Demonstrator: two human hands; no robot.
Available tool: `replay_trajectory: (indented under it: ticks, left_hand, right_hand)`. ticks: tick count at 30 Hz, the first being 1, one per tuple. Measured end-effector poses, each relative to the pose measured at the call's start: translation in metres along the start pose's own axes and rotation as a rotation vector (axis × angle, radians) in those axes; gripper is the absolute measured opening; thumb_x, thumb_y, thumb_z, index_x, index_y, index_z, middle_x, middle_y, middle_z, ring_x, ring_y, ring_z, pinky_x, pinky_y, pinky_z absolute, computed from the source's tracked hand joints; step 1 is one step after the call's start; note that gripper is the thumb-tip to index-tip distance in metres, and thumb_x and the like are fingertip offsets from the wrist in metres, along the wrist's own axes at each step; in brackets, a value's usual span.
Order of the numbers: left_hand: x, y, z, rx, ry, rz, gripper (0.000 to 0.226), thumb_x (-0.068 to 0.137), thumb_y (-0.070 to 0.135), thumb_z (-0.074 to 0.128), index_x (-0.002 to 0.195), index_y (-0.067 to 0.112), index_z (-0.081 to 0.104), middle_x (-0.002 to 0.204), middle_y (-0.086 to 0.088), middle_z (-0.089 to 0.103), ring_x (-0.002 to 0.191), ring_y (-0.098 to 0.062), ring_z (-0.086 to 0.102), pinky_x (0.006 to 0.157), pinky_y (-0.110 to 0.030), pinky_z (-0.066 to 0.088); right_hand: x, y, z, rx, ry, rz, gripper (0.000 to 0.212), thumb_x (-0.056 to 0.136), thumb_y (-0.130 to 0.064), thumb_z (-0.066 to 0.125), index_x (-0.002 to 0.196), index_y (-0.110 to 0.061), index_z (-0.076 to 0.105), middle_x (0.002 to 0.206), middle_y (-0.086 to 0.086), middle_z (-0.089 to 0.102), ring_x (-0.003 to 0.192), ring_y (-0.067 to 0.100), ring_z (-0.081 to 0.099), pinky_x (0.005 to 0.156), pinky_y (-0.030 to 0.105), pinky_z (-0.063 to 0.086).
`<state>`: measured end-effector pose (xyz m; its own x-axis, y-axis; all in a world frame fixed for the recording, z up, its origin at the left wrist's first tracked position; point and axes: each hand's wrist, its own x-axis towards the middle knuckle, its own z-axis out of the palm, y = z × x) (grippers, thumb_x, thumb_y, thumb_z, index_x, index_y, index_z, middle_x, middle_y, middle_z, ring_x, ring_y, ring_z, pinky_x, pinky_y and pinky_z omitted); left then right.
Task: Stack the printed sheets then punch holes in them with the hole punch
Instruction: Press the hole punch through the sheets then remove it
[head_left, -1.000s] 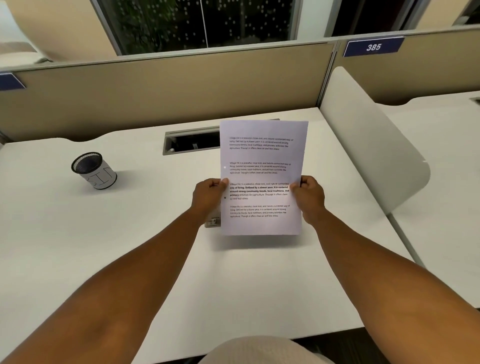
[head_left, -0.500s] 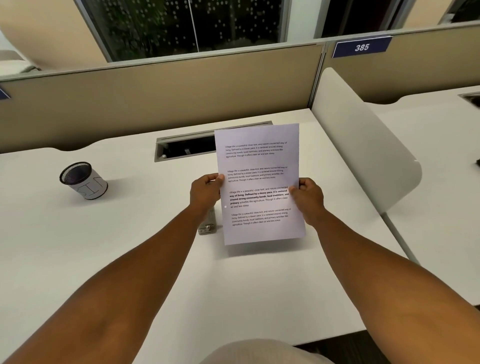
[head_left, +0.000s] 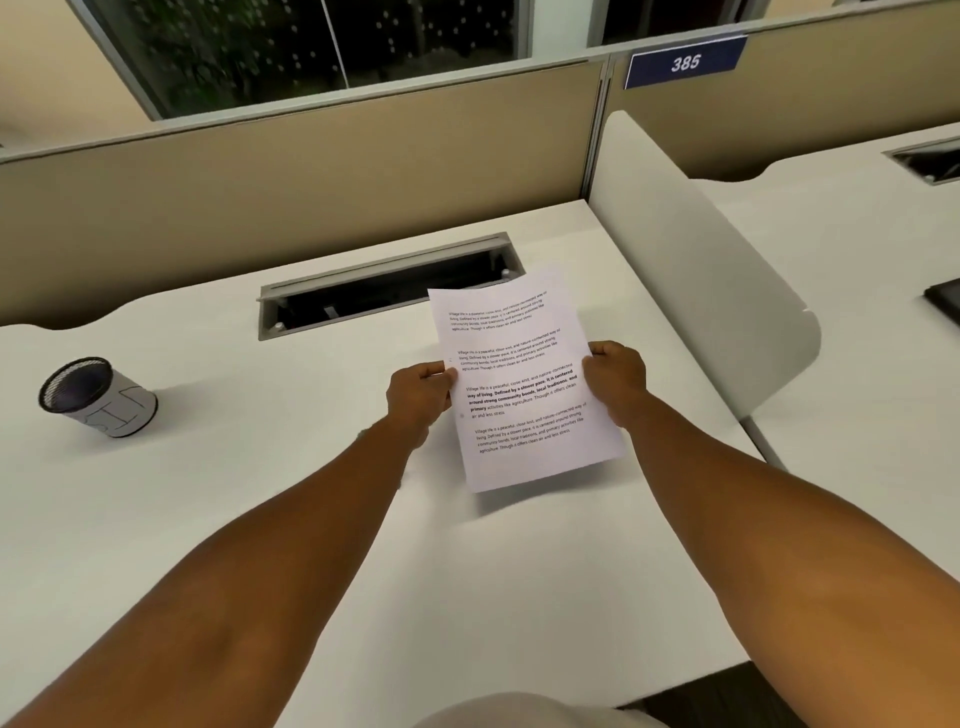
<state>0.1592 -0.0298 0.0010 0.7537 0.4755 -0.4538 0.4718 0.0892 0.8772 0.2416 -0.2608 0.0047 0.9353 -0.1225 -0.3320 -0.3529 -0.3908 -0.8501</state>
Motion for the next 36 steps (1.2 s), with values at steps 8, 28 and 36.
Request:
replay_trajectory:
  ticks: [8,28,36]
  left_hand:
    - [0.028,0.007,0.043,-0.005,0.016,-0.037,0.021,0.091,0.013,0.067,0.111,0.011,0.072,0.099,-0.003,0.074,0.084,-0.017,0.072,0.070,-0.025,0.057]
    - [0.089,0.015,0.129,0.005,-0.082,-0.125,0.009,0.087,0.009,0.071,0.095,0.011,0.075,0.094,-0.006,0.077,0.078,-0.020,0.076,0.079,-0.032,0.062]
    - [0.099,0.008,0.140,0.085,-0.063,-0.099,0.016,0.080,0.014,0.080,0.096,0.008,0.077,0.084,-0.006,0.077,0.072,-0.019,0.075,0.075,-0.033,0.063]
  right_hand:
    - [0.041,0.001,-0.010,-0.053,0.165,0.008,0.040,0.084,-0.007,0.046,0.117,-0.017,0.066,0.121,0.003,0.066,0.098,0.021,0.061,0.075,0.023,0.043]
    - [0.136,0.013,-0.045,-0.140,0.312,0.067,0.041,0.082,-0.003,0.042,0.105,-0.022,0.071,0.116,0.003,0.067,0.083,0.016,0.058,0.068,0.020,0.043]
    - [0.153,0.023,-0.050,-0.268,0.313,0.079,0.039,0.084,-0.007,0.044,0.109,-0.022,0.069,0.120,0.004,0.066,0.104,0.026,0.064,0.082,0.025,0.048]
